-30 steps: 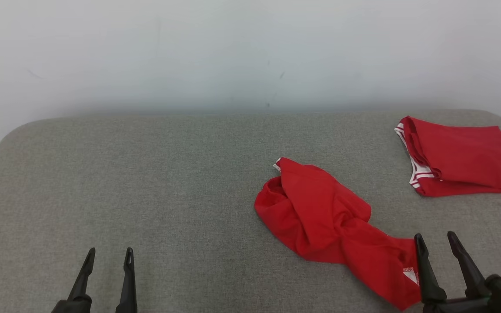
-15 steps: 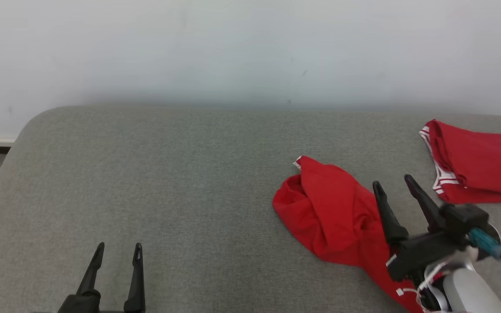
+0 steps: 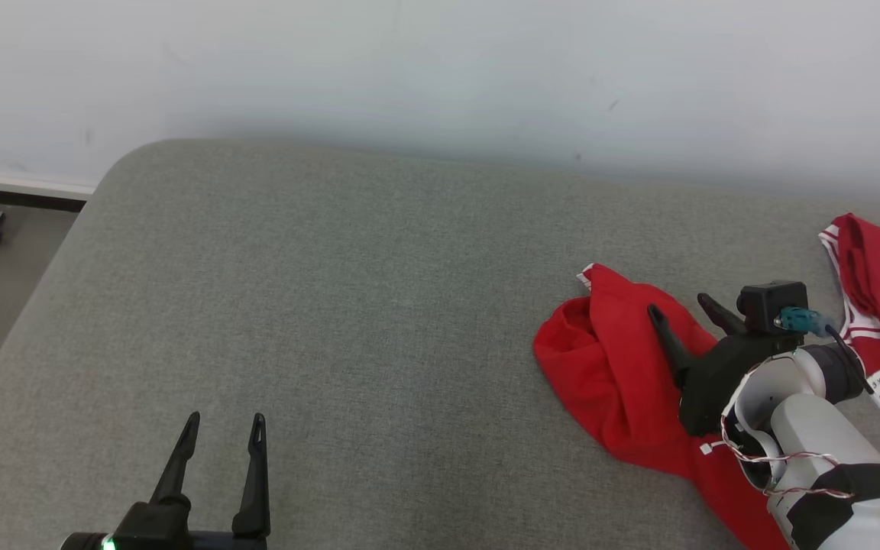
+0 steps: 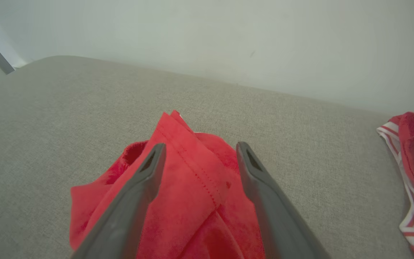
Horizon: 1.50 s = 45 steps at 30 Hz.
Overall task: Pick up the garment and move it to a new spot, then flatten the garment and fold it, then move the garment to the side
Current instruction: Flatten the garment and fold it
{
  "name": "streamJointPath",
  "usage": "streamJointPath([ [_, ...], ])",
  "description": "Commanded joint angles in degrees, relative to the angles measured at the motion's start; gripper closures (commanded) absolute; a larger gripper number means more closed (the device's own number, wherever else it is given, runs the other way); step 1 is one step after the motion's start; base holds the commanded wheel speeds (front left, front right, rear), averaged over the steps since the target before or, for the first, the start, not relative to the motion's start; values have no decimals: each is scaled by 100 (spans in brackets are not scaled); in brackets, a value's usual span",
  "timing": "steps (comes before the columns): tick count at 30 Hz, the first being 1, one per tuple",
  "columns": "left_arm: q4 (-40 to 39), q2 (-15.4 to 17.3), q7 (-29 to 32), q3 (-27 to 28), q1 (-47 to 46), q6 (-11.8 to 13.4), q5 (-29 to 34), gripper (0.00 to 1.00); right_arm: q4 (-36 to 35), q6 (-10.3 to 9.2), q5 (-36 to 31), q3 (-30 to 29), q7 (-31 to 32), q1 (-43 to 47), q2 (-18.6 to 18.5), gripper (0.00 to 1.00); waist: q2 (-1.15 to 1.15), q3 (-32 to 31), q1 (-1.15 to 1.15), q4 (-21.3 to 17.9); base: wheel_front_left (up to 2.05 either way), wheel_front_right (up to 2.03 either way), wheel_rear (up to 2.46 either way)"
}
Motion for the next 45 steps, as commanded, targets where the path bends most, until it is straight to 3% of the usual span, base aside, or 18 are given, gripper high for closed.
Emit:
streamJointPath([
  [1,23,-21,-19,-8,-93,-11,-34,0,222,-15,153,137,157,-157,-47,0,0,70,0,84,0,0,0],
  [6,30,-32,-19,-30,-135,19,-32,0,688,-15,450,477,500,-437,-115,0,0,93,0,107,0,0,0],
  [7,27,-36,-19,-30,-139,31,-37,0,717,-15,533,549,525,-456,-104,29,0,90,0,103,0,0,0],
  [8,26,-38,-19,-26,-136,39,-43,0,743,-15,636,593,524,-474,-99,100,0,84,0,92,0,0,0],
  [13,52,-44,-19,-9,-140,42,-56,0,755,-15,824,824,332,-616,-218,100,0,50,0,49,0,0,0],
  [20,45,-47,-19,32,-36,47,-33,0,420,-15,935,1316,-444,-773,-208,100,0,-69,0,-27,0,0,0],
  [25,36,-46,-19,101,95,42,-17,0,-161,-15,1003,1834,-958,-553,-369,100,0,-222,0,-194,0,0,0],
  [32,-17,-48,-19,157,247,32,7,0,-1335,-15,1012,2312,-1325,227,-970,100,0,-343,0,-521,0,0,0],
  [36,-37,-48,-19,185,312,24,9,0,-1956,-15,985,2067,-1416,952,-1317,100,0,-342,0,-712,0,0,0],
  [40,-51,-49,-19,210,340,28,22,0,-2411,-15,995,1320,-1497,1779,-1475,100,0,-325,0,-887,0,0,0],
  [45,-23,-50,-19,218,303,-1,14,0,-2554,-15,1114,-31,-1547,2800,-1149,100,0,-299,0,-1064,0,0,0],
])
